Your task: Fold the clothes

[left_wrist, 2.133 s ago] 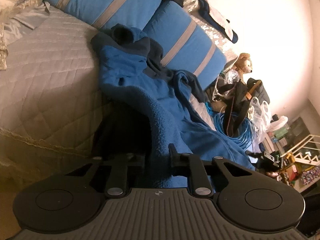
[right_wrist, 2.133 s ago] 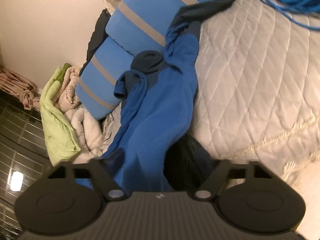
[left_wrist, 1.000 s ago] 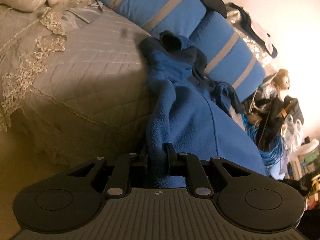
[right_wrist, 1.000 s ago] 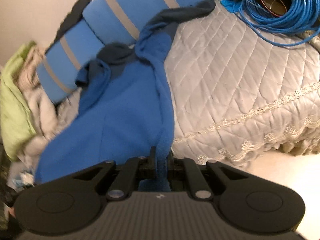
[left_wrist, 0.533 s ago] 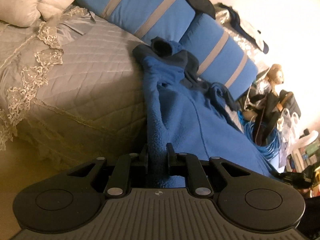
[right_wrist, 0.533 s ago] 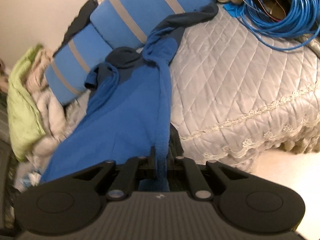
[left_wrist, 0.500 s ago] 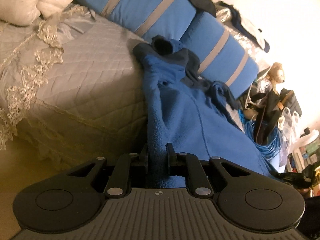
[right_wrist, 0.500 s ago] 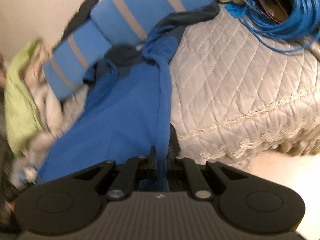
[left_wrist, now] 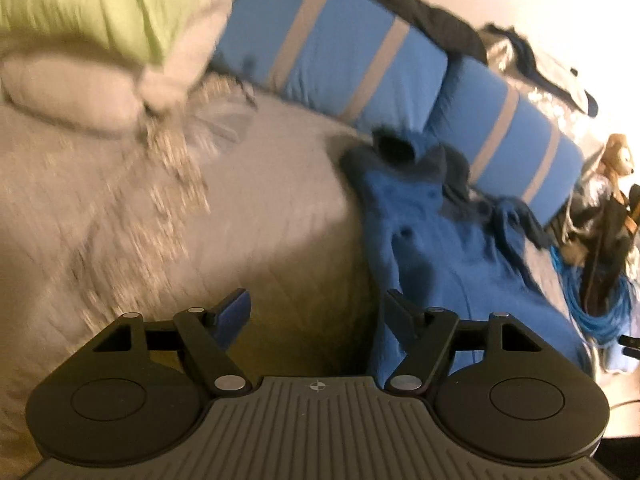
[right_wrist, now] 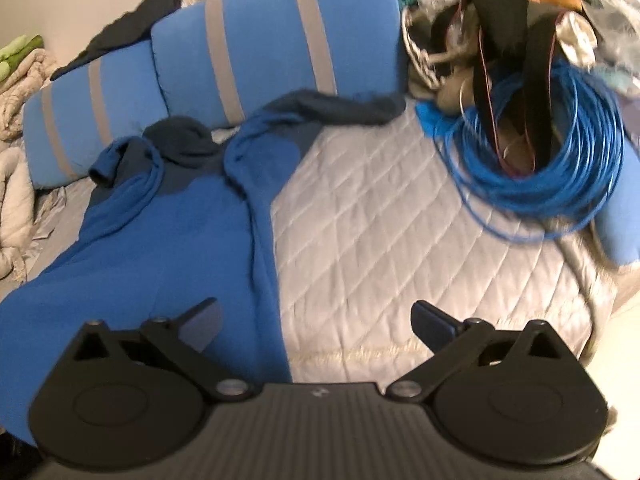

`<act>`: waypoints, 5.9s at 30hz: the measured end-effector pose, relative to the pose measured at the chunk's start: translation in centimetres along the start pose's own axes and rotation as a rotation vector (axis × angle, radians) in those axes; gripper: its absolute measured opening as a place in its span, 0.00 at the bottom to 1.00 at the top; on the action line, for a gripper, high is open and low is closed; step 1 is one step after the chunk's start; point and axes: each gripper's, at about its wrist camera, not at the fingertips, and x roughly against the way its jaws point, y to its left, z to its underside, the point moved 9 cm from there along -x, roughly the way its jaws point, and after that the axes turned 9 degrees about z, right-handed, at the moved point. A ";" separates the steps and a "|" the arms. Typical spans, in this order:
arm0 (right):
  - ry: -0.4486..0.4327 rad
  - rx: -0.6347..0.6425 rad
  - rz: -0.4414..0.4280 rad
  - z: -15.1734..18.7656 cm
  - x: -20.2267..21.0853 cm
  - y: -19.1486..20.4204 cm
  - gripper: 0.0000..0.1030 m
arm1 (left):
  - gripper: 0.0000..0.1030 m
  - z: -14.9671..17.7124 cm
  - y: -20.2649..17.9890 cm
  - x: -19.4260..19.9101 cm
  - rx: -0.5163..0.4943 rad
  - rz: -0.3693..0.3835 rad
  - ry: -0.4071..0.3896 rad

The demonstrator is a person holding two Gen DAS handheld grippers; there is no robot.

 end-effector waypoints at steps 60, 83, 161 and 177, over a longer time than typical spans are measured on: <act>-0.521 0.303 0.082 -21.6 -6.4 8.2 1.00 | 0.81 -9.9 -28.6 -21.9 -0.505 0.172 -0.301; -0.193 0.342 -0.082 -15.5 -20.1 13.3 0.92 | 0.81 -4.2 -25.4 -30.6 -0.407 0.192 -0.236; -0.081 -0.587 -0.045 -14.8 -30.7 -6.6 0.70 | 0.81 -3.5 -24.8 -31.4 -0.327 0.299 -0.139; -0.182 -0.489 -0.004 -16.4 -31.3 -7.1 0.09 | 0.81 -3.4 -24.9 -32.0 -0.306 0.311 -0.112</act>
